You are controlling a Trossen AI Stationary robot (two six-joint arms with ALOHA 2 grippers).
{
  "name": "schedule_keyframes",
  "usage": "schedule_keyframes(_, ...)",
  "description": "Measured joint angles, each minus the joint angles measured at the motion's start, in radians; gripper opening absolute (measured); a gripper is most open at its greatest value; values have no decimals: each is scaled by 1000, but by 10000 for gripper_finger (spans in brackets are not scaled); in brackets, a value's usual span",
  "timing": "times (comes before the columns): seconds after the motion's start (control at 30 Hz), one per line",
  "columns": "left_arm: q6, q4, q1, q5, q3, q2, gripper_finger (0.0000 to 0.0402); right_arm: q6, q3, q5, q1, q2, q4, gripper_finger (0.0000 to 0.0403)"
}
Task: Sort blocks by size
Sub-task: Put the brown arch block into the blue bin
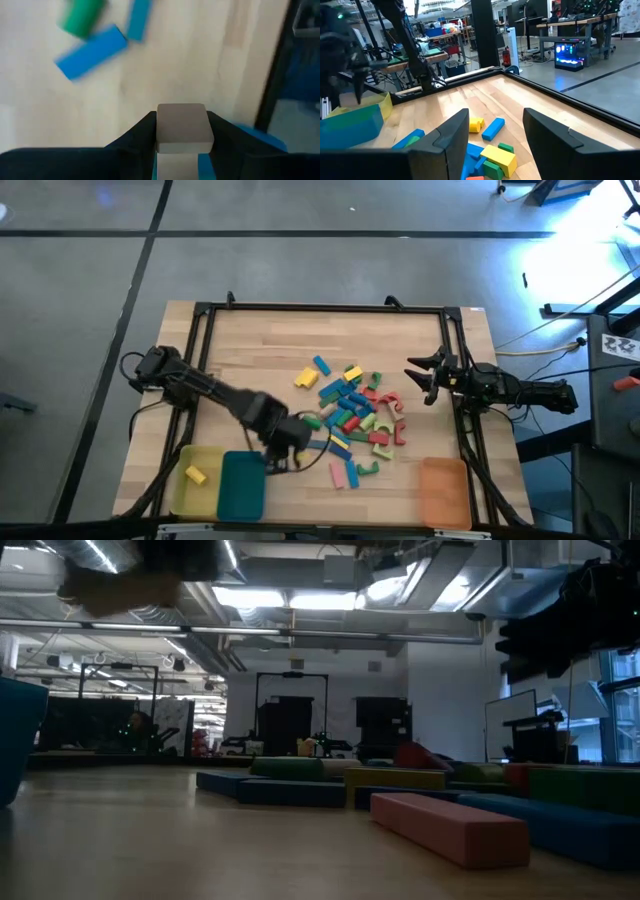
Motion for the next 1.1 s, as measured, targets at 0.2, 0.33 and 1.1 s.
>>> schedule_keyframes(0.2,-176,18,-117,18,-69,1,130,0,0,0,0,0,0,190)
schedule_keyframes(0.33,-296,16,-180,18,-118,2,131,0,0,0,0,0,0,190)
schedule_keyframes(1.1,-570,176,-269,17,-386,3,132,0,0,-45,0,0,26,190)
